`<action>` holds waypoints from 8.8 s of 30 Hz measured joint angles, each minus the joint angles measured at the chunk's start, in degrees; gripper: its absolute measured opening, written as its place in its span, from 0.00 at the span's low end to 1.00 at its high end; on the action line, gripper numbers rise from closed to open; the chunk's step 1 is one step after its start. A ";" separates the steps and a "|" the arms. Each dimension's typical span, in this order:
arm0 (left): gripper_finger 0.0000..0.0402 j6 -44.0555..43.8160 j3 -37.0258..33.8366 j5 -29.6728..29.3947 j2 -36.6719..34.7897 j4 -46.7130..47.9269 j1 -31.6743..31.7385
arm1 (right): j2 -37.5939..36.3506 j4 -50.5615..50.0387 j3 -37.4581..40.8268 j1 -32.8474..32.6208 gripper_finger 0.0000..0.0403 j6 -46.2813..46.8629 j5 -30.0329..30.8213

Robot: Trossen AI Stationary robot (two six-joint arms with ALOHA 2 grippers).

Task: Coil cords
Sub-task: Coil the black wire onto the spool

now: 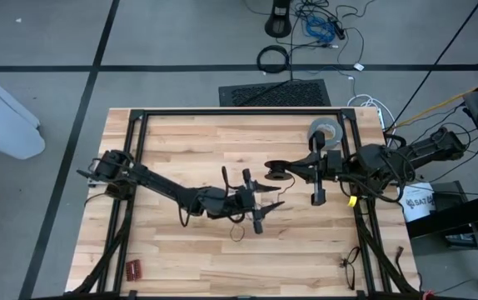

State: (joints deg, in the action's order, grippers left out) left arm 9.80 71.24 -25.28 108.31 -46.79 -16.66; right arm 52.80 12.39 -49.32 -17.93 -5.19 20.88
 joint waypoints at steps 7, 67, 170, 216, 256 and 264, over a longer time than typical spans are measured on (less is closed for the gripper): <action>0.45 1.31 0.00 0.00 0.02 -0.02 0.08 | 0.00 -0.01 0.00 0.00 0.00 0.00 0.00; 0.00 -6.03 1.33 0.14 -2.56 16.74 8.64 | 0.58 -2.81 0.00 0.96 0.00 3.02 -0.26; 0.01 -56.97 0.35 -4.49 -9.97 114.08 -14.65 | -10.49 -0.43 0.00 -5.44 0.00 -8.55 5.05; 0.34 -51.39 20.27 -7.52 -10.03 123.69 -21.42 | -10.05 -2.03 0.00 -5.42 0.00 -7.96 4.90; 0.34 -3.87 20.57 -14.80 6.89 43.27 -1.25 | -9.64 -2.07 0.00 -5.42 0.00 -8.98 4.37; 0.34 -3.00 20.59 -10.79 11.50 31.88 -2.32 | -9.64 -3.58 0.00 -5.42 0.00 -7.58 4.32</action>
State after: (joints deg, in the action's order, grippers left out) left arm 6.80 91.83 -36.06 119.81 -14.91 -18.98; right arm 43.16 8.81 -49.32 -23.35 -12.78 25.21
